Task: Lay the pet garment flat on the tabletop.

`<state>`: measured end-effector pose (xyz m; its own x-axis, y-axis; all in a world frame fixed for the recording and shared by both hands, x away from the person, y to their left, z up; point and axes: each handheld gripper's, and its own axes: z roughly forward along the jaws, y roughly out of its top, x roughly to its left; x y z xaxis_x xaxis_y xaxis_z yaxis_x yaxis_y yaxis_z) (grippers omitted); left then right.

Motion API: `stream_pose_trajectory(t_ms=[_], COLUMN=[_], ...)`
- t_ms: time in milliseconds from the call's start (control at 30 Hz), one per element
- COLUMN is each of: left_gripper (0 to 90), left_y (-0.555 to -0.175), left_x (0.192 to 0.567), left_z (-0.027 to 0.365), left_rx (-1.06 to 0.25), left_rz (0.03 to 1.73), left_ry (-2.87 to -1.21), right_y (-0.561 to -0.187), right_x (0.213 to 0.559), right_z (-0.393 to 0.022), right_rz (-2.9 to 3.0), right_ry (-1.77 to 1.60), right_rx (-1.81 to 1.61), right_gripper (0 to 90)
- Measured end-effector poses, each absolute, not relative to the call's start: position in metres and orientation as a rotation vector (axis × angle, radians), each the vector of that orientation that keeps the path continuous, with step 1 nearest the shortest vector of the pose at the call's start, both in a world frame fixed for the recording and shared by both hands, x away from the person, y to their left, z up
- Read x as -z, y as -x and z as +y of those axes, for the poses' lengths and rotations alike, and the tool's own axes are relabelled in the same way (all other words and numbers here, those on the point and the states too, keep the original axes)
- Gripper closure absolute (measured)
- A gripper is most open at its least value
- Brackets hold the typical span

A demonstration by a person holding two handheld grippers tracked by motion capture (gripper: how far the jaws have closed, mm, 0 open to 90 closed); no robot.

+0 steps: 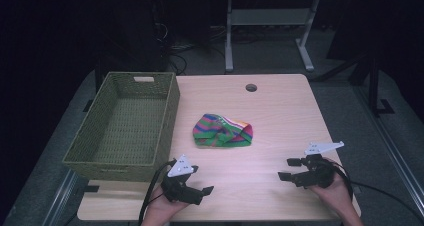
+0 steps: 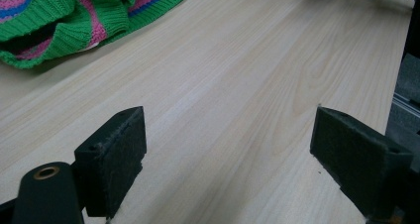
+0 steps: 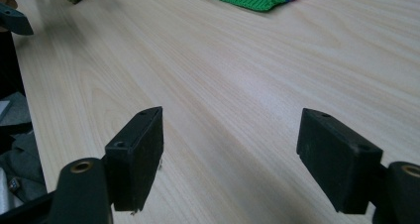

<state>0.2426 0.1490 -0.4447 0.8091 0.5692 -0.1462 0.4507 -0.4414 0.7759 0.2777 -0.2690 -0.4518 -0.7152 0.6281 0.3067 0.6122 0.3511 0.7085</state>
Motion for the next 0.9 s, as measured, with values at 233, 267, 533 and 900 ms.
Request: stream_pose_trajectory(t_ms=[233,267,533,900], left_gripper=[13.9,13.9,13.9,13.9], left_y=[-0.243,-0.242,-0.243,-0.243], left_x=[0.445,0.445,0.445,0.445], left_z=[0.149,0.149,0.152,0.151], left_rx=[-0.176,-0.175,-0.165,-0.168], left_rz=[0.749,0.757,0.766,0.758], left_ry=[-2.114,-2.105,-2.092,-2.100], right_y=[-0.285,-0.289,-0.300,-0.312], right_x=[0.447,0.448,0.440,0.432], right_z=[-0.266,-0.264,-0.256,-0.245], right_rz=[2.565,2.577,2.608,2.646], right_ry=[-1.176,-1.195,-1.206,-1.194], right_rx=[-1.348,-1.351,-1.341,-1.345], right_gripper=[24.5,23.0,17.9,15.3])
